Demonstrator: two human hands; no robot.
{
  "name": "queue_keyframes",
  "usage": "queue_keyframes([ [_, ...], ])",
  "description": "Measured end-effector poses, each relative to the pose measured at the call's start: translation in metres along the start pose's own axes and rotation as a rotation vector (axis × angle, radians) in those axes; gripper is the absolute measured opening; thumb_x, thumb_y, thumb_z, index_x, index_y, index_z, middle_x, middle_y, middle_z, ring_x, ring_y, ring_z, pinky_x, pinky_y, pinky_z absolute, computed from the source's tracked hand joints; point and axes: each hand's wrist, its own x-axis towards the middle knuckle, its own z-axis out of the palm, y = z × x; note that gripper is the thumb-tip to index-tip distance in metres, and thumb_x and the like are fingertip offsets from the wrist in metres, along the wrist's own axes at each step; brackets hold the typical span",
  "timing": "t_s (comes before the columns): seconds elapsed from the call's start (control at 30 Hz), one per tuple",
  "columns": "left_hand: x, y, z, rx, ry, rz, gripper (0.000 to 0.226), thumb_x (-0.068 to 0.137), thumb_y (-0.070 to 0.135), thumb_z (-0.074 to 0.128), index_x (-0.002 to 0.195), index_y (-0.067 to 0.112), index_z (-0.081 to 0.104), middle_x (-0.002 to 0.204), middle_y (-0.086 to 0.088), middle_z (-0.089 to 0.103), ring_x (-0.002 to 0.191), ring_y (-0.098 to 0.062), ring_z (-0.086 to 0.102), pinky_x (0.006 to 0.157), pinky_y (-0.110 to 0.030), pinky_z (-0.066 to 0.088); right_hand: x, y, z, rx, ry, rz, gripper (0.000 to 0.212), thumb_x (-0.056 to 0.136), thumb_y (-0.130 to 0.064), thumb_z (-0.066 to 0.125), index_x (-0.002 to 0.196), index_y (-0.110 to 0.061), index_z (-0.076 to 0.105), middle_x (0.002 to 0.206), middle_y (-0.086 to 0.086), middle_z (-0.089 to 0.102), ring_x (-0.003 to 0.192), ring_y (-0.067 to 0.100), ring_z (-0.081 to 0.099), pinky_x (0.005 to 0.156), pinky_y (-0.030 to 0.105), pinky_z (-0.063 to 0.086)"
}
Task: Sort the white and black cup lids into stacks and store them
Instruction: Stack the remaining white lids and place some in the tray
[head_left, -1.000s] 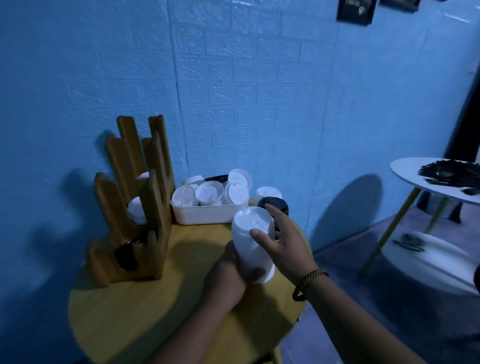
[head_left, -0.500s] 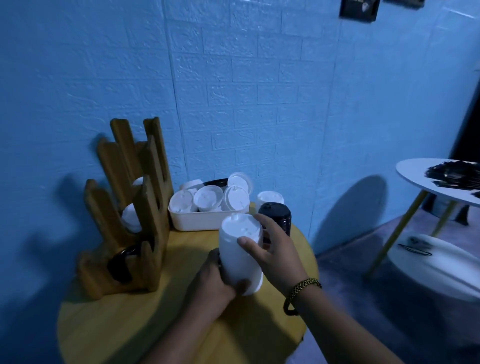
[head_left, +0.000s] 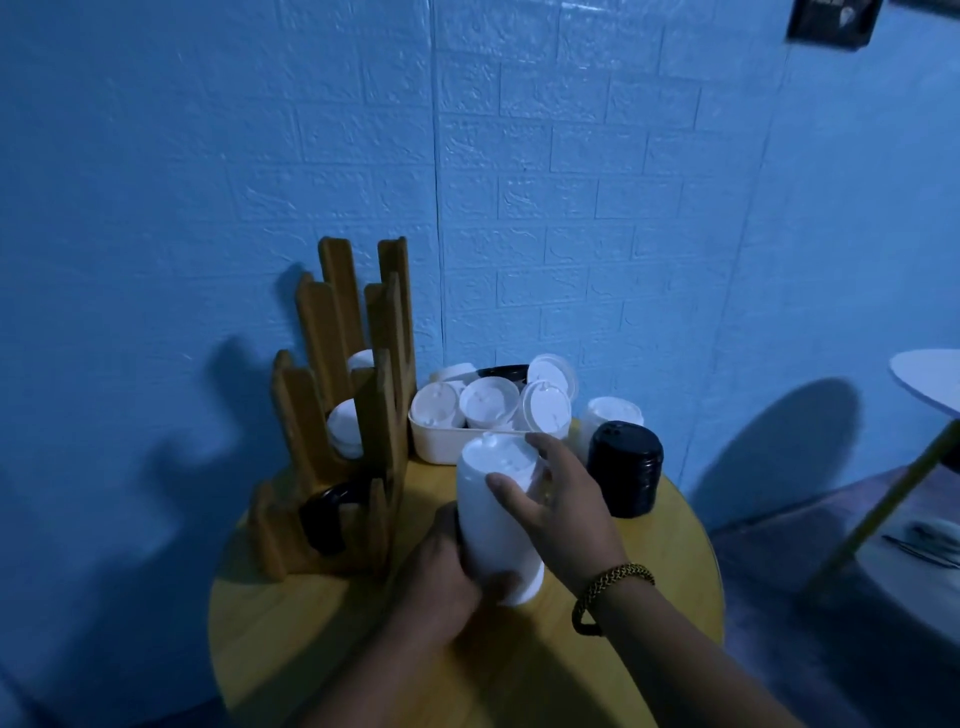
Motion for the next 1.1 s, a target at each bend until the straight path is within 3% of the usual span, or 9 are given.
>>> queue_keyframes([
  [0.23,0.006,-0.001,-0.006,-0.027,-0.023,0.004,0.103,0.076,0.043,0.086,0.154,0.035,0.019,0.142,0.006,0.05,0.128,-0.017,0.048,0.104,-0.04,0.046,0.01,0.002,0.0,-0.026,-0.103,-0.023,0.075,0.083,-0.068,0.059,0.147,-0.034,0.038,0.144,-0.011,0.05,0.129,0.009,0.048,0.102,0.034,0.047],
  [0.33,0.008,-0.002,-0.006,-0.054,-0.026,-0.011,0.099,0.076,0.048,0.085,0.154,0.03,0.025,0.139,0.005,0.051,0.12,-0.014,0.049,0.099,-0.034,0.044,0.018,0.005,-0.007,0.05,-0.224,-0.047,0.083,0.081,-0.076,0.052,0.15,-0.034,0.033,0.148,-0.011,0.045,0.133,0.006,0.043,0.107,0.034,0.043],
  [0.43,0.01,-0.005,-0.004,-0.117,-0.017,-0.017,0.093,0.076,0.043,0.086,0.15,0.027,0.032,0.136,0.007,0.052,0.115,-0.009,0.048,0.091,-0.026,0.039,0.039,0.013,-0.02,0.176,-0.112,0.006,0.069,0.091,-0.066,0.047,0.148,-0.028,0.038,0.143,-0.005,0.052,0.126,0.006,0.048,0.099,0.027,0.042],
  [0.5,0.01,-0.007,-0.003,-0.148,-0.026,-0.022,0.089,0.077,0.042,0.086,0.145,0.035,0.03,0.135,0.012,0.049,0.116,-0.007,0.047,0.093,-0.026,0.037,0.062,0.024,-0.025,0.006,0.023,0.033,0.054,0.098,-0.047,0.054,0.143,-0.019,0.045,0.138,0.0,0.056,0.123,0.012,0.051,0.095,0.027,0.041],
  [0.57,0.01,-0.009,-0.003,-0.164,-0.027,-0.02,0.087,0.076,0.042,0.087,0.14,0.039,0.028,0.134,0.013,0.048,0.116,-0.005,0.046,0.093,-0.026,0.037,0.087,0.033,-0.023,-0.321,0.044,0.019,0.051,0.098,-0.039,0.057,0.142,-0.016,0.046,0.138,0.003,0.056,0.127,0.021,0.049,0.1,0.035,0.041],
  [0.7,0.011,-0.01,-0.003,-0.176,-0.02,-0.033,0.094,0.076,0.045,0.086,0.15,0.031,0.029,0.133,0.016,0.045,0.118,-0.003,0.042,0.098,-0.025,0.036,0.123,0.037,-0.005,-0.725,-0.046,0.032,0.059,0.09,-0.056,0.059,0.135,-0.02,0.044,0.137,0.001,0.054,0.136,0.026,0.038,0.107,0.044,0.031],
  [0.9,0.013,-0.013,-0.005,-0.158,-0.014,-0.056,0.099,0.074,0.049,0.086,0.153,0.031,0.028,0.136,0.016,0.045,0.12,-0.003,0.04,0.106,-0.027,0.034,0.154,0.048,0.019,-0.848,-0.108,0.167,0.078,0.081,-0.073,0.057,0.136,-0.021,0.039,0.134,0.007,0.056,0.134,0.03,0.038,0.105,0.047,0.03],
  [1.1,0.015,-0.017,-0.004,-0.141,-0.013,-0.039,0.106,0.071,0.053,0.087,0.155,0.034,0.025,0.146,0.016,0.044,0.132,-0.007,0.042,0.116,-0.034,0.034,0.162,0.051,0.021,-0.795,-0.095,0.224,0.07,0.083,-0.066,0.059,0.133,-0.021,0.04,0.132,0.008,0.056,0.128,0.031,0.043,0.101,0.046,0.033],
])
